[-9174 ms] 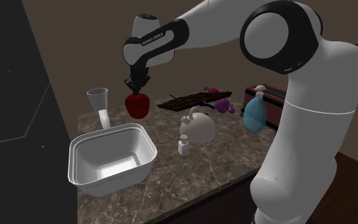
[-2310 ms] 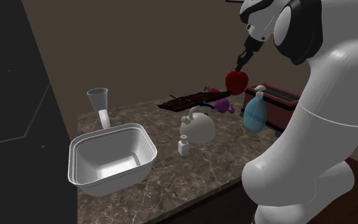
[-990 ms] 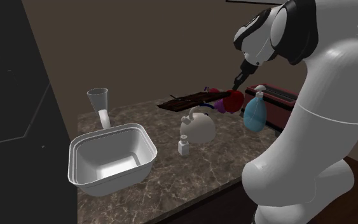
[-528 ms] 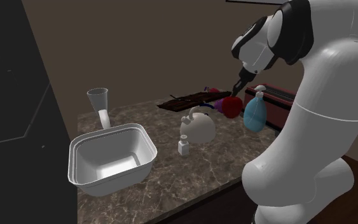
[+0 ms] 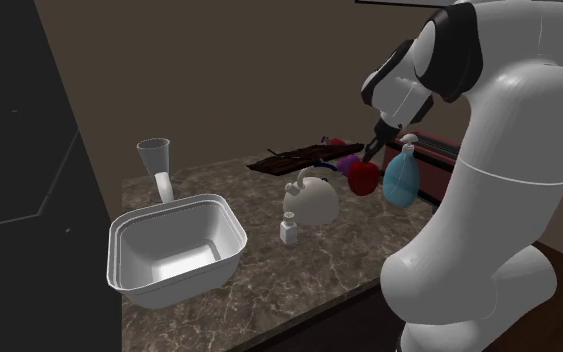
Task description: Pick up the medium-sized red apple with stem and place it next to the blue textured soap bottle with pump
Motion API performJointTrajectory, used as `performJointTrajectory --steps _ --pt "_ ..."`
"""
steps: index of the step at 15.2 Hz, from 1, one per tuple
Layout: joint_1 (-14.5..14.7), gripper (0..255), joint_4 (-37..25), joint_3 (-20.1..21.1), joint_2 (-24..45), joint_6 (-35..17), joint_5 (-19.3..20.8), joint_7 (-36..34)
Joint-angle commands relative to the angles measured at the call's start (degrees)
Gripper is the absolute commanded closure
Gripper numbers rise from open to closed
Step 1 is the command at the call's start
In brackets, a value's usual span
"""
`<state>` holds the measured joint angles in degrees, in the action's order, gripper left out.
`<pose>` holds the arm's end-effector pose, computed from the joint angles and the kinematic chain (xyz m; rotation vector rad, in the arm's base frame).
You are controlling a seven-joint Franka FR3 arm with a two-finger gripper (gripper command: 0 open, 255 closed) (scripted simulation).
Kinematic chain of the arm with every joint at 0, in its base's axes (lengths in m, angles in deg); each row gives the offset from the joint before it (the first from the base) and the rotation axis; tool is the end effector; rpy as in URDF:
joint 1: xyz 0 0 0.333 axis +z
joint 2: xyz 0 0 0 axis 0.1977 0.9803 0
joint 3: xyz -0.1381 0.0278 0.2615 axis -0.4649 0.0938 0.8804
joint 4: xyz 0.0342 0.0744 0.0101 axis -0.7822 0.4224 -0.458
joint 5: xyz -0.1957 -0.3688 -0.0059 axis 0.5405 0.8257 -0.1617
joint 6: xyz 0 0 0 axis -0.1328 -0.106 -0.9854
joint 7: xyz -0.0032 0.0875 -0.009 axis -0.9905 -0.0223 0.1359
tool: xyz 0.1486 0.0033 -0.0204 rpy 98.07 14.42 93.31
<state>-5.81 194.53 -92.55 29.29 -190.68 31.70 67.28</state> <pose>0.4978 -0.3225 0.3440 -2.9744 -0.6099 -0.6401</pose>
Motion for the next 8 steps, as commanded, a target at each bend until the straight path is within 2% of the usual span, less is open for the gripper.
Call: performJointTrajectory --steps 1,8 --pt "0.0 255 0.6 0.1 0.9 -1.3 -1.1 1.1" --pt "0.0 255 1.0 0.1 1.4 -2.1 -1.8 1.8"
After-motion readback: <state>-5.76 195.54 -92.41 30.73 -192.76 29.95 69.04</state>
